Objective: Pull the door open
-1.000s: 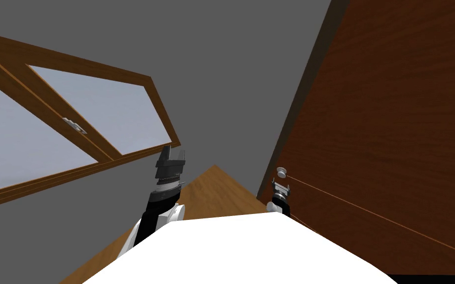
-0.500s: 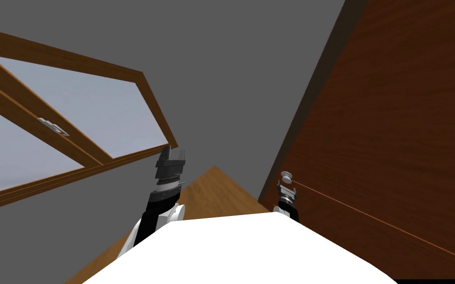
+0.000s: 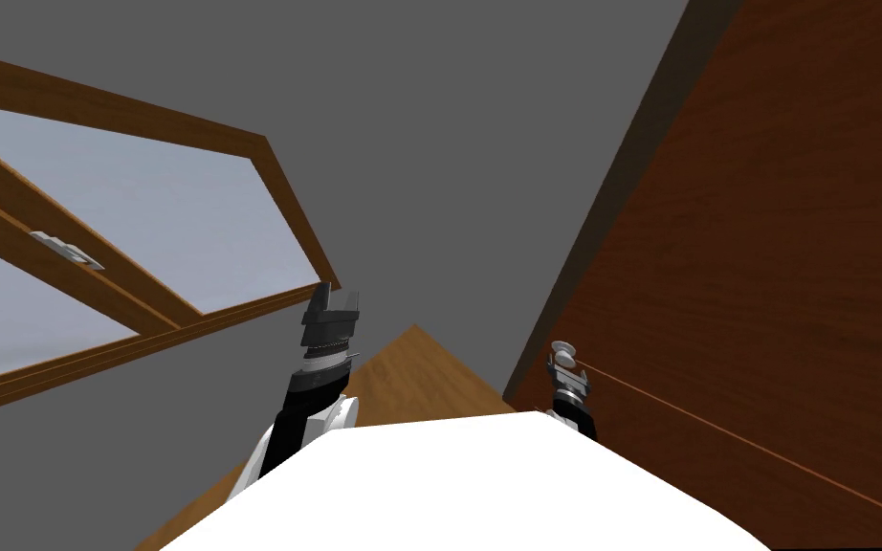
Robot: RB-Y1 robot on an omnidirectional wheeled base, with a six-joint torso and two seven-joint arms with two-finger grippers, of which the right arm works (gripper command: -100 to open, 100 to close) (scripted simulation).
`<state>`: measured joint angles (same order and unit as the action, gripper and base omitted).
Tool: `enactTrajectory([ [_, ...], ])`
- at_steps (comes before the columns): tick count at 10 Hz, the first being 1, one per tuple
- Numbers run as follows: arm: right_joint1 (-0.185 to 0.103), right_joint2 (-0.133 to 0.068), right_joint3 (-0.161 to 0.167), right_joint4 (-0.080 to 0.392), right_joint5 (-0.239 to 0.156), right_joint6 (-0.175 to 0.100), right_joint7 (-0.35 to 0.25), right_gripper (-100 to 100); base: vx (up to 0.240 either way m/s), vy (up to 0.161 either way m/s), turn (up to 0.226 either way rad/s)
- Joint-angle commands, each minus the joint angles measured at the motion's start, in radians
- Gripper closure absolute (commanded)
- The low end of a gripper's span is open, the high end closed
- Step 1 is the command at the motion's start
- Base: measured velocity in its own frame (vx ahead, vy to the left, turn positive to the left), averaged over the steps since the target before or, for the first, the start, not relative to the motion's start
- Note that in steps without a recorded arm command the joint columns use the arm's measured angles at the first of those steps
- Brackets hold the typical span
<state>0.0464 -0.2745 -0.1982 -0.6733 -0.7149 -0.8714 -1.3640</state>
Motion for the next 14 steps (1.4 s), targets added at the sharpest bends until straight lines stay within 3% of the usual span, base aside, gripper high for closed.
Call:
enactTrajectory([
  [1, 0.012, -0.017, 0.0, 0.007, 0.009, 0.0, -0.032, -100, 0.136, -0.007, -0.005],
  [3, 0.027, -0.036, 0.0, 0.012, 0.017, 0.001, -0.064, -100, 0.133, -0.042, 0.002],
  [4, 0.026, -0.032, 0.0, 0.007, 0.014, 0.005, -0.053, -100, 0.054, -0.022, 0.005],
  [5, 0.026, -0.032, 0.0, 0.007, 0.014, 0.005, -0.053, 100, -0.007, -0.002, -0.024],
  [10, 0.026, -0.032, 0.0, 0.007, 0.014, 0.005, -0.053, 100, -0.01, 0.002, 0.004],
  [14, 0.033, -0.039, 0.048, -0.014, 0.044, 0.013, -0.083, 100, -0.199, 0.026, 0.061],
])
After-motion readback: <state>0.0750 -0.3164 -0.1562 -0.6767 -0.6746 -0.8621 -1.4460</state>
